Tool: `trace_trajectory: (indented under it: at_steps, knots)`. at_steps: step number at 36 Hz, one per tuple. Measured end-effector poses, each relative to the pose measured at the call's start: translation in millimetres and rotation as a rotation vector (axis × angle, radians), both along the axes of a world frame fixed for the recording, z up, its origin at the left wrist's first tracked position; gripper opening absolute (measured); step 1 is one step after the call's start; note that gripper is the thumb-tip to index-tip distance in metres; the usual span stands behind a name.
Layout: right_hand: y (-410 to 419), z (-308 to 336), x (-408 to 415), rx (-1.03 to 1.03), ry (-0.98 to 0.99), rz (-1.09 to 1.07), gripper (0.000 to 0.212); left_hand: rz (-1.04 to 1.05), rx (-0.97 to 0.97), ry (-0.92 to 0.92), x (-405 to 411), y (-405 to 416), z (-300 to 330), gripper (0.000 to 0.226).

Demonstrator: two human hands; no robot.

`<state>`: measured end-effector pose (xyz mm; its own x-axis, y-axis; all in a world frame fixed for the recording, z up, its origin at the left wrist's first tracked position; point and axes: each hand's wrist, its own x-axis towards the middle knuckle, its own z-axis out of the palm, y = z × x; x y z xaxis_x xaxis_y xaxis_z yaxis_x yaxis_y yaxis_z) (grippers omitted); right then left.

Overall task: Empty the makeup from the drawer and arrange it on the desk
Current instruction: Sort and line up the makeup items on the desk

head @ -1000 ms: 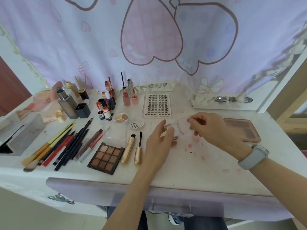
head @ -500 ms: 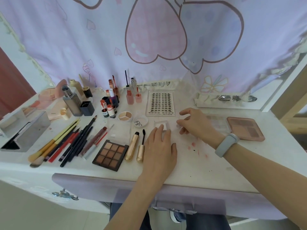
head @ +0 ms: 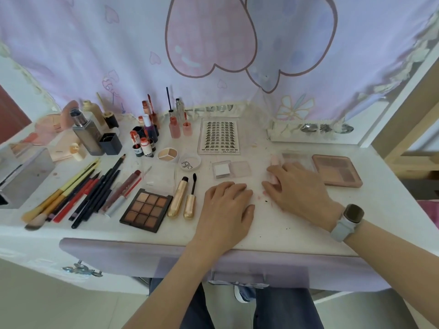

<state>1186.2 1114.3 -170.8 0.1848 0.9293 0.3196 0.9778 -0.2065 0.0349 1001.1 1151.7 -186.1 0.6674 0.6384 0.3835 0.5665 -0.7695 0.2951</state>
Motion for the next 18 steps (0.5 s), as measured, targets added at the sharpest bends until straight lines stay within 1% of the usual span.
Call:
trace_trajectory:
  at_steps: [4,7,8,9,12,13,15,16,18]
  knots:
    - [-4,3,-2,0.085,0.035,0.043,0.029,-0.006,-0.052,0.016,-1,2,1,0.035]
    - [-11,15,-5,0.271,0.114,0.046,0.024,-0.015,-0.088,-0.001,-1,3,1,0.038]
    - [-12,19,-3,0.317,0.179,0.036,0.023,-0.020,-0.108,-0.022,-1,4,1,0.039]
    - [-14,23,-2,0.329,0.293,0.021,0.020,-0.024,-0.144,-0.067,-2,4,2,0.041]
    - [-18,34,3,0.272,0.819,0.044,0.008,-0.007,-0.273,-0.298,-2,4,9,0.054]
    - [-20,37,3,0.255,0.955,0.063,0.009,-0.008,-0.278,-0.351,-1,3,12,0.060]
    - [-23,41,-1,0.213,1.192,0.108,0.018,-0.048,-0.226,-0.373,1,1,18,0.070]
    - [-24,42,-4,0.188,1.298,0.137,0.020,-0.082,-0.196,-0.355,3,-1,21,0.070]
    - [-25,41,-12,0.154,1.435,0.182,0.019,-0.122,-0.165,-0.301,6,-5,26,0.060]
